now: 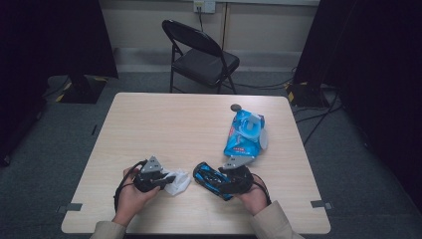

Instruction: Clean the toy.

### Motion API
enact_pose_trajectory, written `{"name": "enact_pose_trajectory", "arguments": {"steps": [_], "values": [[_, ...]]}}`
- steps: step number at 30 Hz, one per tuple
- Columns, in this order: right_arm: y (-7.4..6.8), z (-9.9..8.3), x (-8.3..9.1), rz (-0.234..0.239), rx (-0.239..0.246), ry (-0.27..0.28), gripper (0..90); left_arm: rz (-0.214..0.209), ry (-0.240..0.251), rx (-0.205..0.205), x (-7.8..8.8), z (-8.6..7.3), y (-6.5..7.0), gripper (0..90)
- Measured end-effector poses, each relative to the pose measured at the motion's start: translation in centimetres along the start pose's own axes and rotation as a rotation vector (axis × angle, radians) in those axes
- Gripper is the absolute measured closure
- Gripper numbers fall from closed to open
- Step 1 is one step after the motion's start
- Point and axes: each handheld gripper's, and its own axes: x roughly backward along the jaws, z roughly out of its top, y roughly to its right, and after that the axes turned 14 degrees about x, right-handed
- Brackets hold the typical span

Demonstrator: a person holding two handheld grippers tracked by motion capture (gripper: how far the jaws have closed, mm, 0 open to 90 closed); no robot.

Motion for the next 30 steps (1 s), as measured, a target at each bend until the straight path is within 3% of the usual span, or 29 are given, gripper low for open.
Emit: {"name": "enact_pose_trajectory", "arguments": {"steps": [2, 5, 7, 14, 18, 23, 30], "values": [[0.0, 0.1, -0.5, -0.036, 0.033, -0.041, 39.0, -0.010, -0.003, -0.002, -0.3, -0.1, 0.3, 82.2], [0.2, -0.1, -0.7, -0.018, 0.023, -0.018, 39.3, -0.018, -0.010, -0.009, -0.6, -0.2, 0.7, 82.2], [0.2, -0.2, -1.1, 0.003, 0.026, -0.036, 42.5, -0.025, -0.014, -0.005, -0.8, -0.2, 0.8, 82.2], [-0.2, -0.2, -1.3, -0.009, 0.046, -0.039, 43.0, -0.054, -0.015, -0.001, -2.0, 0.0, 1.9, 82.0], [-0.3, -0.1, -1.4, -0.021, 0.052, -0.039, 43.2, -0.101, -0.014, 0.006, -3.6, 0.1, 3.4, 82.2], [-0.4, -0.1, -1.5, -0.028, 0.057, -0.037, 43.4, -0.113, -0.018, -0.004, -4.6, 0.5, 4.6, 82.3], [-0.5, -0.1, -1.5, -0.033, 0.052, -0.034, 43.7, -0.122, -0.029, 0.000, -4.9, 0.6, 5.3, 82.7]]}}
